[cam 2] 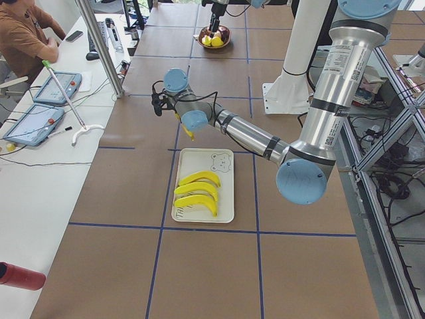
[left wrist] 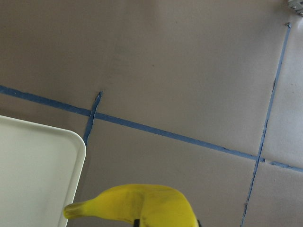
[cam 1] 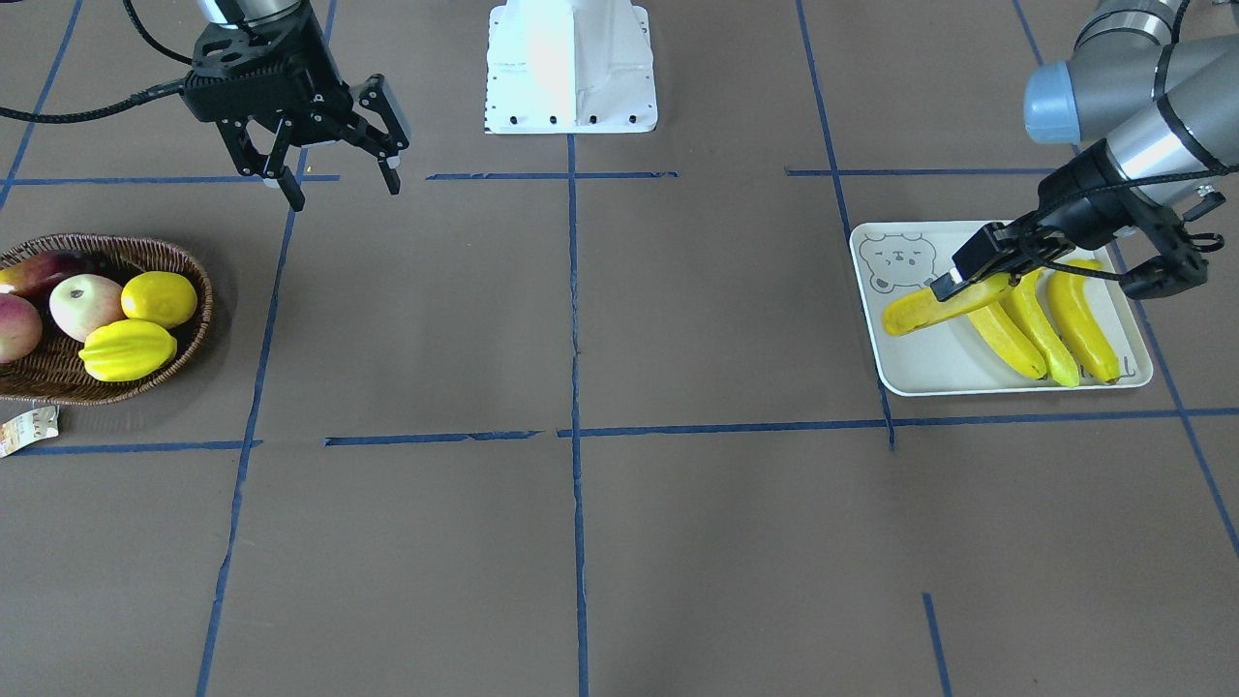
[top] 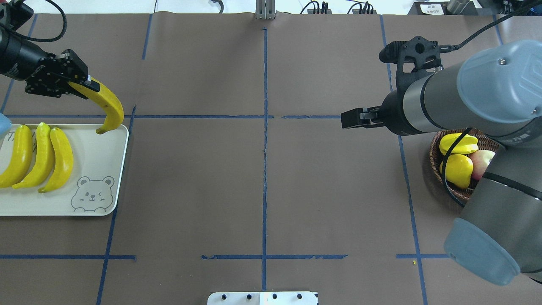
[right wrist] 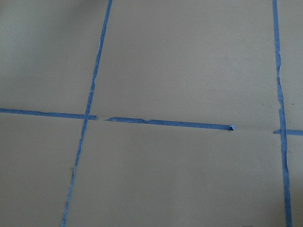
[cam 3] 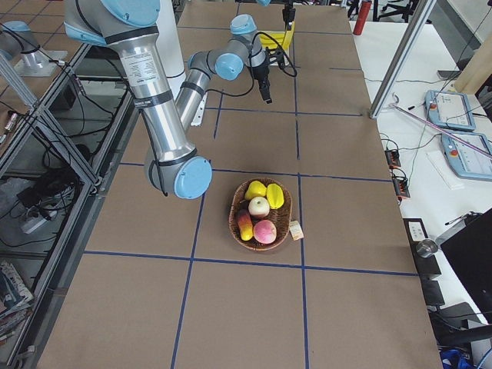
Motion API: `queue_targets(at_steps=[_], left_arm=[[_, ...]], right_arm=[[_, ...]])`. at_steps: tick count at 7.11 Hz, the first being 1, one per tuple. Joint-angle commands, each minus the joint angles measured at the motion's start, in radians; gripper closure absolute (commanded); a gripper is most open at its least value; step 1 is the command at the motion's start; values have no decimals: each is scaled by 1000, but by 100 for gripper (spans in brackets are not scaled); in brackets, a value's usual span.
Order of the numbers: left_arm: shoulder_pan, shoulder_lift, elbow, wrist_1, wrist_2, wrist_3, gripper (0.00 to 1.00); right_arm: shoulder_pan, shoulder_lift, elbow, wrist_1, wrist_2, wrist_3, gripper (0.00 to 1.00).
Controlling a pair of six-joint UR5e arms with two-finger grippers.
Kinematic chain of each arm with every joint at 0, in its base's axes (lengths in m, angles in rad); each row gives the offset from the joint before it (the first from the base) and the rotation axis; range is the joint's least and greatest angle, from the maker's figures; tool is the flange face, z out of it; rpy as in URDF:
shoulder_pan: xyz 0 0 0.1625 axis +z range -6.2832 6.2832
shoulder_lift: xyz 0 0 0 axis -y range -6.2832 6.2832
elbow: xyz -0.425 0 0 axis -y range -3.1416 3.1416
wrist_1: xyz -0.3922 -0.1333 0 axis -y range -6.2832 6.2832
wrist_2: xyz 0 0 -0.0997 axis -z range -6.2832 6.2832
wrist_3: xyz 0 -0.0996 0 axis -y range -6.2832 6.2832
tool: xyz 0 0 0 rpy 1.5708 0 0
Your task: Transfer all bananas from basket to plate
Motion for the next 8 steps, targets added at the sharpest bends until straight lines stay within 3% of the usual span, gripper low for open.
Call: queue_targets(at_steps=[1, 2, 4, 8], left_arm=[[-45, 4, -53, 37, 154, 124, 100], [-46, 5, -83, 162, 232, 264, 100], [-43, -5, -203, 600, 331, 539, 100], [33, 28, -193, 677, 188, 550, 100]], right_arm=[[3, 0, -1, 0, -1, 0, 0], [1, -1, -1, 0, -1, 0, 0], [1, -3, -1, 0, -1, 0, 0], [1, -9, -1, 0, 0, 0, 0]])
